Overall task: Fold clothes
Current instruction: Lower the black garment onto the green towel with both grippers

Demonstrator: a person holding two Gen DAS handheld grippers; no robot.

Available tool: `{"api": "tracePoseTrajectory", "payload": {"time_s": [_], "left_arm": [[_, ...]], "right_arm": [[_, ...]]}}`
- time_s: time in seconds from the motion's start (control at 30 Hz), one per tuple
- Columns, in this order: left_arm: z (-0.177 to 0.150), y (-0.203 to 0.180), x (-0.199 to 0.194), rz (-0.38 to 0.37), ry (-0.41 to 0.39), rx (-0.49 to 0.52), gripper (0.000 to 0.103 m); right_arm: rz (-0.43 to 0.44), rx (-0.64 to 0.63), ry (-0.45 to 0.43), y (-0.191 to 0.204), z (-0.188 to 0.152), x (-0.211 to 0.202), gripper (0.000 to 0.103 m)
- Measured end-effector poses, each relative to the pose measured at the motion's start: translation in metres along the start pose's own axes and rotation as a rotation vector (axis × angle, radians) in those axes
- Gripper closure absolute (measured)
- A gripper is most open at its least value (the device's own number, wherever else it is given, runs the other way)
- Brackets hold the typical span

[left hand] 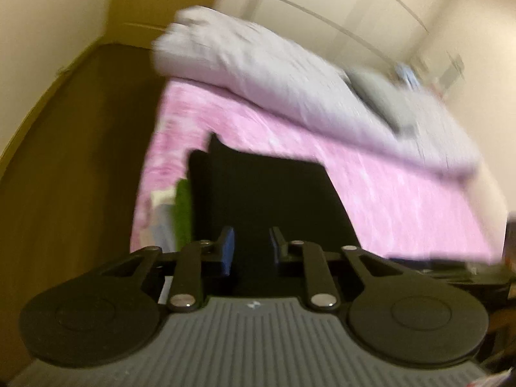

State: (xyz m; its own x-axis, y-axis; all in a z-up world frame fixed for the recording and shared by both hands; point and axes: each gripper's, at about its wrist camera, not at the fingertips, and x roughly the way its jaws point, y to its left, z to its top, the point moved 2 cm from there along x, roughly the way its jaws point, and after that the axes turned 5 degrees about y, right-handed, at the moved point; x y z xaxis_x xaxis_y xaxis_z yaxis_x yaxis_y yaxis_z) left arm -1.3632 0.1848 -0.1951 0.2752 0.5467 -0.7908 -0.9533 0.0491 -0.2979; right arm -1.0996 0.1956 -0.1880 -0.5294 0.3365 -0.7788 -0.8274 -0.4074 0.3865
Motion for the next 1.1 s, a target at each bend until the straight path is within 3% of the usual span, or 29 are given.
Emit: {"api": "tracePoseTrajectory", "payload": {"time_s": [0.07, 0.13, 0.27, 0.53, 0.73, 0.9, 1.03, 1.1], "left_arm": [[-0.002, -0.014, 0.003, 0.008, 0.045, 0.103, 0.085], [-0.015, -0.014, 0.02, 0.067, 0.09, 0.144, 0.088], [-0.03, 0.002, 0.032, 0.078, 0.075, 0.081, 0.088], [-0.034, 0.014, 0.032, 0.083, 0.084, 0.066, 0.087], [-0.012, -0.003, 0.018, 0.091, 0.08, 0.091, 0.088], [0.019, -0.01, 0.024, 0.074, 0.017, 0.107, 0.089], [0.027, -0.008, 0.048, 0.087, 0.034, 0.133, 0.089], [0.027, -0.005, 0.061, 0.098, 0.061, 0.142, 0.09]], "right_arm": [[-0.052, -0.099, 0.033, 0.024, -0.008, 0.006, 0.045], [-0.111, -0.209, 0.069, 0.045, -0.02, 0.021, 0.044], [-0.175, -0.318, 0.086, 0.06, -0.038, 0.043, 0.045], [-0.234, -0.493, 0.09, 0.086, -0.06, 0.071, 0.044], [-0.145, -0.31, 0.098, 0.064, -0.038, 0.051, 0.044], [-0.112, -0.142, -0.019, 0.046, -0.005, 0.034, 0.044], [-0.132, -0.082, -0.03, 0.039, 0.008, 0.053, 0.044], [-0.122, -0.052, 0.006, 0.036, 0.007, 0.067, 0.044]]}}
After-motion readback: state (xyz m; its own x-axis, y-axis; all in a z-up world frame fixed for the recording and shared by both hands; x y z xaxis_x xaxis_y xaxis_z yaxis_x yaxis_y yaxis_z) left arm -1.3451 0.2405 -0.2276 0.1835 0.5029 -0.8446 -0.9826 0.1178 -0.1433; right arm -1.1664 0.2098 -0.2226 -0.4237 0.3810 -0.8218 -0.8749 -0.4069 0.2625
